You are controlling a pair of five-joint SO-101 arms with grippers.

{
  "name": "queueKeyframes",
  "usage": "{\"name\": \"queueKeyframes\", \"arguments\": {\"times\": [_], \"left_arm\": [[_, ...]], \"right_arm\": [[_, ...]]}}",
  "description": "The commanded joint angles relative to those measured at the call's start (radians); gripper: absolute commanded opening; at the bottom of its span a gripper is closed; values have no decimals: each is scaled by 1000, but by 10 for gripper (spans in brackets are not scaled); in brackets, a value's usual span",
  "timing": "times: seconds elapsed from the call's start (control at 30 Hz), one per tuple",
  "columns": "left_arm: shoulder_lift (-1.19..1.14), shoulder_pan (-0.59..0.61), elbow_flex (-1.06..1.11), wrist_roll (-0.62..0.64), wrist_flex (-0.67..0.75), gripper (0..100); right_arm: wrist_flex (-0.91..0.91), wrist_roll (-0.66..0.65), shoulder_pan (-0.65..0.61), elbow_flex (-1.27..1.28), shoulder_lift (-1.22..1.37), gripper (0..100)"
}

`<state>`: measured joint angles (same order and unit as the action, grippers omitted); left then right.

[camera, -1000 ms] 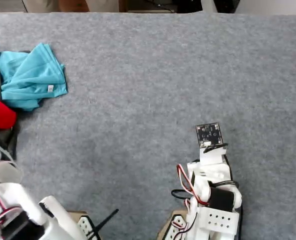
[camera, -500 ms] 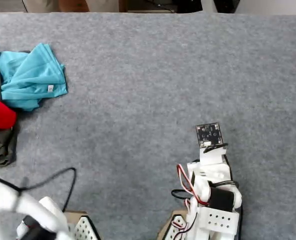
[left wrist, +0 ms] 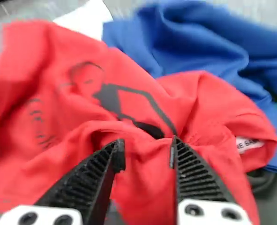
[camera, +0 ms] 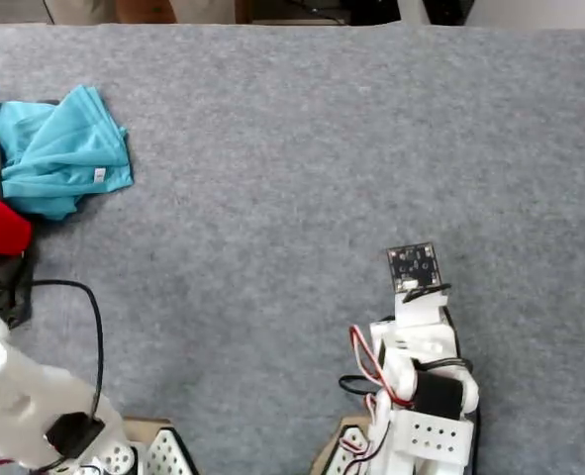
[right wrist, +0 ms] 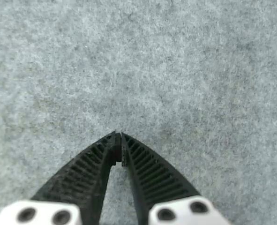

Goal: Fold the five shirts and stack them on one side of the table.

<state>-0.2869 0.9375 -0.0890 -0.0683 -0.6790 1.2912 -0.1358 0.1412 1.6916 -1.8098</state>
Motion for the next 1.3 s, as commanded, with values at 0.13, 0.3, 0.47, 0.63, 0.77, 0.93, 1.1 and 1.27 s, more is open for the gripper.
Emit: {"name": "queueKeyframes", "arguments": {"times": [0.13,0.3,0.47,0.63,0.77,0.93,1.1,1.27], "left_arm": [[-90,-34,-204,12,-63,23],[-74,-92,-347,14,-334,20],[21,-187,-582,14,-709,20],[114,-359,-727,14,-988,20],[206,-529,-707,64,-1083,20],[421,-733,-470,84,-1083,20],[651,-1031,-133,75,-1080,20],[763,-1260,84,-48,-1080,20]], "right_arm": [[3,-2,-7,-1,-50,5],[3,-2,-7,-1,-50,5],[3,-2,-7,-1,-50,5],[3,-2,-7,-1,-50,5],[3,-2,-7,-1,-50,5],[3,-2,-7,-1,-50,5],[3,-2,-7,-1,-50,5],[3,-2,-13,-1,-50,5]]}}
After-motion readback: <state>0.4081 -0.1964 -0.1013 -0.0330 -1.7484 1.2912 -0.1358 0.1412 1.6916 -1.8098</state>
